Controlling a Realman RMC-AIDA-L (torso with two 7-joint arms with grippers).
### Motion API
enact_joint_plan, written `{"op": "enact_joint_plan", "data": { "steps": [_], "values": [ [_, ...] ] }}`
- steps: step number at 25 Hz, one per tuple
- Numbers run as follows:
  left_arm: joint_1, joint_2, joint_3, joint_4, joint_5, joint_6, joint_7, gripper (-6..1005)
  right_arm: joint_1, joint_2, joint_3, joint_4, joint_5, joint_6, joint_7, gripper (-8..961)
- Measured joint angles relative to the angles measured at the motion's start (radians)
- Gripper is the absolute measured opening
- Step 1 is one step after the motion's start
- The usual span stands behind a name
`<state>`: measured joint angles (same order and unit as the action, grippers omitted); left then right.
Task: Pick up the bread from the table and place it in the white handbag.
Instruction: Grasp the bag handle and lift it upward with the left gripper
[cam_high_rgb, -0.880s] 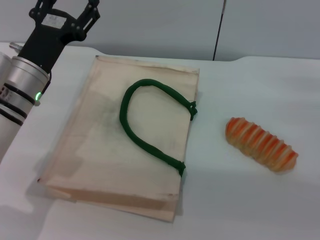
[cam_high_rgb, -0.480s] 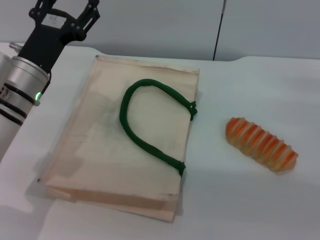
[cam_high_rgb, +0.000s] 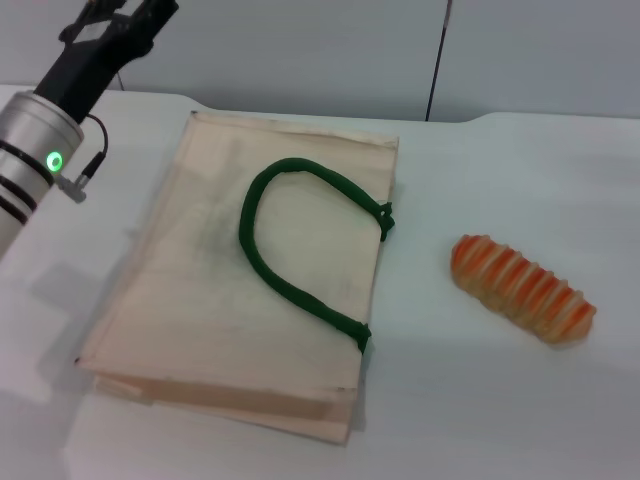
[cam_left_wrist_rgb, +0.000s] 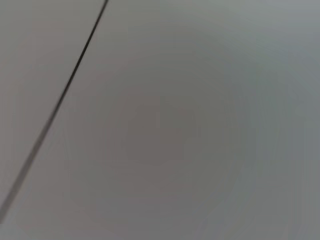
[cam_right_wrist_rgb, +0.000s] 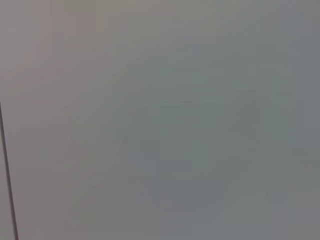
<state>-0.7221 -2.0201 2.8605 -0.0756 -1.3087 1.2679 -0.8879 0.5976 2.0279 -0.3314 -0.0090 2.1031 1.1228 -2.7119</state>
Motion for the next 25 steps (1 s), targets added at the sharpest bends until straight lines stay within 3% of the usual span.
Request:
{"op": "enact_joint_plan", "data": {
  "steps": [6, 10, 13, 16, 21, 25],
  "values": [
    [-0.063, 0.033, 0.001, -0.177, 0.289, 0.013, -0.454, 829, 0.0, 0.0, 0.0, 0.0, 0.0, 0.0, -0.001, 872],
    [-0.129, 0.088, 0.002, -0.232, 0.571, 0.024, -0.615, 829, 0.001, 0.0, 0.0, 0.0, 0.0, 0.0, -0.002, 869],
    [-0.193, 0.108, 0.002, -0.323, 0.799, 0.029, -0.772, 828, 0.0, 0.0, 0.0, -0.001, 0.0, 0.0, -0.003, 867],
    [-0.249, 0.114, 0.002, -0.408, 1.007, 0.032, -0.902, 828, 0.0, -0.001, 0.0, -0.003, 0.0, 0.0, -0.004, 864],
    [-0.309, 0.115, 0.004, -0.43, 1.179, 0.023, -0.924, 827, -0.003, -0.002, 0.0, -0.004, 0.0, 0.0, -0.004, 860],
    [-0.352, 0.102, 0.004, -0.427, 1.269, 0.011, -0.918, 826, -0.003, -0.002, 0.0, -0.007, 0.0, 0.0, 0.0, 857]
  ]
}}
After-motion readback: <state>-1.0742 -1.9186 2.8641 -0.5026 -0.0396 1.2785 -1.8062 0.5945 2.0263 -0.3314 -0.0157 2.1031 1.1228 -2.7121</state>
